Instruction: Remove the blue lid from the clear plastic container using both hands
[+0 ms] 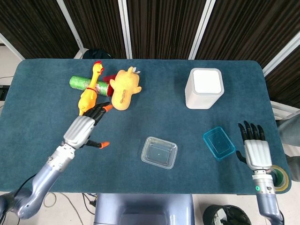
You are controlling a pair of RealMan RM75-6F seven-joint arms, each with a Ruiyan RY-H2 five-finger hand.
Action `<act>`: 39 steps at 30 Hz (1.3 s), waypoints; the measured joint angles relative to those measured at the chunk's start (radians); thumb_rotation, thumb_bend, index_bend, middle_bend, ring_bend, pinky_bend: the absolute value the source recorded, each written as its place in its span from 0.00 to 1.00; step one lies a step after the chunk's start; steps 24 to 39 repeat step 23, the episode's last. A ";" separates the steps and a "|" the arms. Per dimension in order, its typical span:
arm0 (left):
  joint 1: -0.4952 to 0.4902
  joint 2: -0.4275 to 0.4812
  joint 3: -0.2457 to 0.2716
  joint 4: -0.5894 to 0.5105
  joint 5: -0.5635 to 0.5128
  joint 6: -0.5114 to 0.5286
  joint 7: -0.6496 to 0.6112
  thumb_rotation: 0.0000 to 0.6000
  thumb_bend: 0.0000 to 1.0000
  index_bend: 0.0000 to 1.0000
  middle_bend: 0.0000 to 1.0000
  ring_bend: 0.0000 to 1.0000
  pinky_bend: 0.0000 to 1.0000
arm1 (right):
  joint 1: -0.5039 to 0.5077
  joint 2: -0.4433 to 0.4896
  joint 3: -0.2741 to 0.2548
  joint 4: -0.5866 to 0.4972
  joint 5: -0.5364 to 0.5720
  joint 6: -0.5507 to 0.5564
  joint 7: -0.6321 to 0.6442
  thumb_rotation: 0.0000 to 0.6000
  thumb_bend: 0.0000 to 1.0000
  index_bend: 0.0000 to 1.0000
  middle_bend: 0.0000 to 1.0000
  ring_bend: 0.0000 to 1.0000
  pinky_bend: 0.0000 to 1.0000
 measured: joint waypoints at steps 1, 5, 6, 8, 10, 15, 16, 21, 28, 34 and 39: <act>0.018 0.010 0.015 -0.002 0.020 0.016 -0.005 1.00 0.00 0.00 0.00 0.00 0.13 | -0.009 0.019 -0.004 -0.012 -0.008 0.010 0.014 1.00 0.34 0.00 0.00 0.00 0.00; 0.079 0.043 0.072 0.003 0.093 0.076 0.011 1.00 0.00 0.00 0.00 0.00 0.12 | -0.040 0.079 -0.027 -0.044 -0.047 0.042 0.061 1.00 0.34 0.00 0.00 0.00 0.00; 0.096 0.050 0.088 0.004 0.111 0.092 0.022 1.00 0.00 0.00 0.00 0.00 0.11 | -0.047 0.092 -0.036 -0.049 -0.060 0.047 0.071 1.00 0.34 0.00 0.00 0.00 0.00; 0.141 0.066 0.127 0.007 0.148 0.131 0.052 1.00 0.00 0.00 0.00 0.00 0.10 | -0.064 0.122 -0.061 -0.062 -0.094 0.059 0.093 1.00 0.34 0.00 0.00 0.00 0.00; 0.189 0.080 0.168 0.012 0.171 0.172 0.083 1.00 0.00 0.00 0.00 0.00 0.09 | -0.079 0.150 -0.087 -0.073 -0.130 0.071 0.107 1.00 0.34 0.00 0.00 0.00 0.00; 0.312 0.103 0.248 0.058 0.225 0.287 0.126 1.00 0.00 0.00 0.00 0.00 0.07 | -0.121 0.202 -0.146 -0.085 -0.197 0.101 0.130 1.00 0.34 0.00 0.00 0.00 0.00; 0.342 0.105 0.258 0.078 0.235 0.319 0.129 1.00 0.00 0.00 0.00 0.00 0.06 | -0.131 0.212 -0.156 -0.083 -0.205 0.109 0.132 1.00 0.34 0.00 0.00 0.00 0.00; 0.441 0.099 0.280 0.194 0.260 0.427 0.132 1.00 0.00 0.00 0.00 0.00 0.03 | -0.158 0.227 -0.163 -0.076 -0.210 0.143 0.133 1.00 0.34 0.00 0.00 0.00 0.00; 0.465 0.096 0.280 0.243 0.268 0.461 0.137 1.00 0.00 0.00 0.00 0.00 0.02 | -0.167 0.228 -0.155 -0.080 -0.198 0.157 0.135 1.00 0.34 0.00 0.00 0.00 0.00; 0.465 0.096 0.280 0.243 0.268 0.461 0.137 1.00 0.00 0.00 0.00 0.00 0.02 | -0.167 0.228 -0.155 -0.080 -0.198 0.157 0.135 1.00 0.34 0.00 0.00 0.00 0.00; 0.465 0.096 0.280 0.243 0.268 0.461 0.137 1.00 0.00 0.00 0.00 0.00 0.02 | -0.167 0.228 -0.155 -0.080 -0.198 0.157 0.135 1.00 0.34 0.00 0.00 0.00 0.00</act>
